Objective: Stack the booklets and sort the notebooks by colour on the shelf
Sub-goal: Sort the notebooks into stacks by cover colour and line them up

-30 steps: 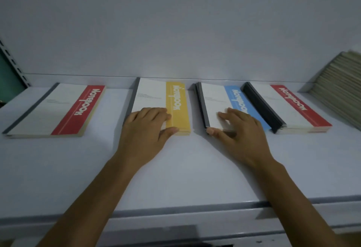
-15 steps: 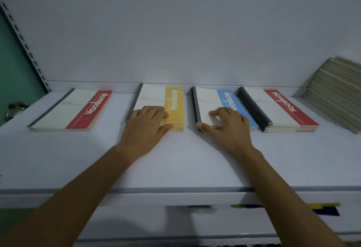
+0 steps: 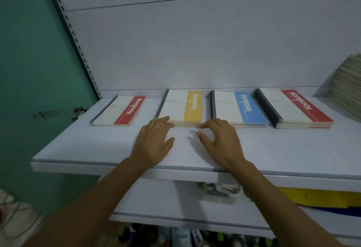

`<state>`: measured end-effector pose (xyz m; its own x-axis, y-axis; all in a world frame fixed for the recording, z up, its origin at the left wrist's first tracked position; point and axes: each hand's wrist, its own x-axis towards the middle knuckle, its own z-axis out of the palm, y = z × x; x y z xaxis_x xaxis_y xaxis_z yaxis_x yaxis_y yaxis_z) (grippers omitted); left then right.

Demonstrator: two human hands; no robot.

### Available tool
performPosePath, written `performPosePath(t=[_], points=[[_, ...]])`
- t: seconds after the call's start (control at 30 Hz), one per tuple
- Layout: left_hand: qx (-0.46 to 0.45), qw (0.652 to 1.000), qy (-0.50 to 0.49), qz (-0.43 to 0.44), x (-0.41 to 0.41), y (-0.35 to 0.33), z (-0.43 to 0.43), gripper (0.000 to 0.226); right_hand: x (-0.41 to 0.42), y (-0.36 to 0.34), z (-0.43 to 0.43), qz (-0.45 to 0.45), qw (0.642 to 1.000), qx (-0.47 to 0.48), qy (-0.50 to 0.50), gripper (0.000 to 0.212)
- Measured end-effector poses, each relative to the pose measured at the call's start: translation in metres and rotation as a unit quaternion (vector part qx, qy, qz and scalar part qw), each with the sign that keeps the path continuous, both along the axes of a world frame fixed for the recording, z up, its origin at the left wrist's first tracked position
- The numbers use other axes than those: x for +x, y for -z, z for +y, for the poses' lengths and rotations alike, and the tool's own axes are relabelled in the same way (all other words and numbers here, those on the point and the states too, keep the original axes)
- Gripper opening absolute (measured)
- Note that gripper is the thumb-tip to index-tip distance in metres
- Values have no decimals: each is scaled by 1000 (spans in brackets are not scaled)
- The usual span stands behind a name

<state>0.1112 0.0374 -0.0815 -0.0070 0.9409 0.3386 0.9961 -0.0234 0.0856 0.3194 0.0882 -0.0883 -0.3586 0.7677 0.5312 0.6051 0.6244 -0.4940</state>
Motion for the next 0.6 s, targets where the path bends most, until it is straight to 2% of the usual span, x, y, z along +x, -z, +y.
performPosePath(t=[0.37, 0.5, 0.6], points=[[1, 991, -92, -94, -86, 4, -44, 47, -101, -8, -47, -61, 986, -85, -126, 27], [19, 986, -111, -125, -150, 1, -46, 45, -167, -4, -45, -41, 987, -115, -106, 30], [20, 982, -115, -150, -196, 4, -44, 42, -224, -8, -23, -34, 986, -157, -43, 46]])
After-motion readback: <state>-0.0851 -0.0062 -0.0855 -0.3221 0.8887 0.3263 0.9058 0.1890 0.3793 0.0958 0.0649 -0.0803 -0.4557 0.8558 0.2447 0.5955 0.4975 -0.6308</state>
